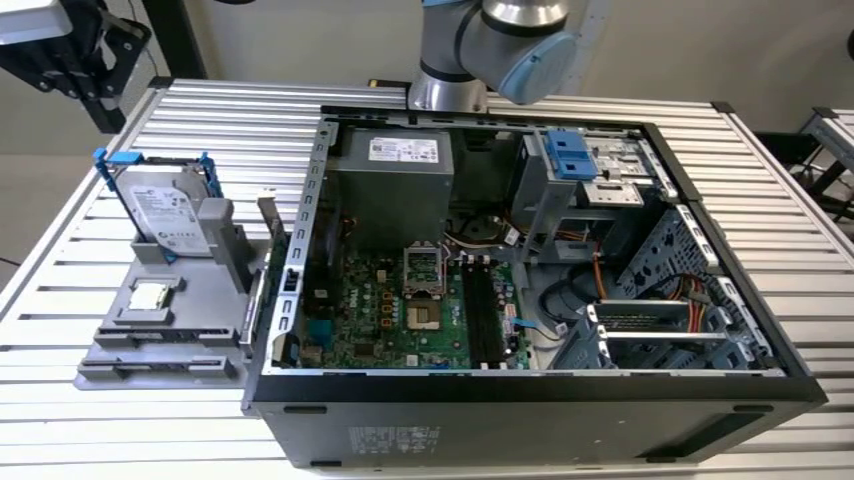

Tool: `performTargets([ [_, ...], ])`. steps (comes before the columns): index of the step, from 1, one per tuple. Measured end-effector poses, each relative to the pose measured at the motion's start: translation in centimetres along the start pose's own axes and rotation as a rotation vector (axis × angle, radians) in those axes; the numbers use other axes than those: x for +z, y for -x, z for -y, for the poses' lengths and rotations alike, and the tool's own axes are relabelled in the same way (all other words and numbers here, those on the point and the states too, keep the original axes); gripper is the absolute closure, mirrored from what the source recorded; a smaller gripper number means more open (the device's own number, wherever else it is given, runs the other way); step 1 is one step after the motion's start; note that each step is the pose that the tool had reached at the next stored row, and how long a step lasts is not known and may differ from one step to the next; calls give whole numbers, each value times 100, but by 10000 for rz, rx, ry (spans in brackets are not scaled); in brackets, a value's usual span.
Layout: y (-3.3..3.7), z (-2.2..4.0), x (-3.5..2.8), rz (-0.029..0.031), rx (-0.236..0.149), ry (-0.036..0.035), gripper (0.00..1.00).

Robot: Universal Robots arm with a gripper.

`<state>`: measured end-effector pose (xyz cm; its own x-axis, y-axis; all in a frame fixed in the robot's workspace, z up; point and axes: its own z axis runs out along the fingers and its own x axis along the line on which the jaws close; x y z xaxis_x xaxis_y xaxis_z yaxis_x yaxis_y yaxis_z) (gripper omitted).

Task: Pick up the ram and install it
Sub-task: 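Reach for the ram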

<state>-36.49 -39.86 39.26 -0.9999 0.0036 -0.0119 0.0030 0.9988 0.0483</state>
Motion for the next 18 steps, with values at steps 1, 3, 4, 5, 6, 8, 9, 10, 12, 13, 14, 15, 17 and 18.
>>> performTargets([
  [1, 0, 0, 0, -1, -1, -1, 100],
  [3, -1, 0, -1, -1, -1, -1, 100],
  [4, -2, 1, 0, -1, -1, -1, 100],
  [5, -3, 5, 0, 0, 3, 0, 100],
  [6, -3, 13, 0, 0, 9, 0, 100],
  [8, -2, 35, -1, 1, 19, 0, 100],
  [9, -2, 49, -2, 1, 25, -1, 100],
  [10, -2, 63, -2, 1, 31, -1, 100],
  [12, -2, 92, -3, 2, 42, -1, 100],
  [13, -2, 107, -4, 2, 48, -1, 100],
  [14, -2, 123, -4, 3, 54, -1, 100],
  [15, -2, 138, -4, 2, 58, -1, 100],
  [17, -2, 172, -5, 3, 65, -1, 100],
  [18, -2, 191, -6, 3, 70, -1, 100],
])
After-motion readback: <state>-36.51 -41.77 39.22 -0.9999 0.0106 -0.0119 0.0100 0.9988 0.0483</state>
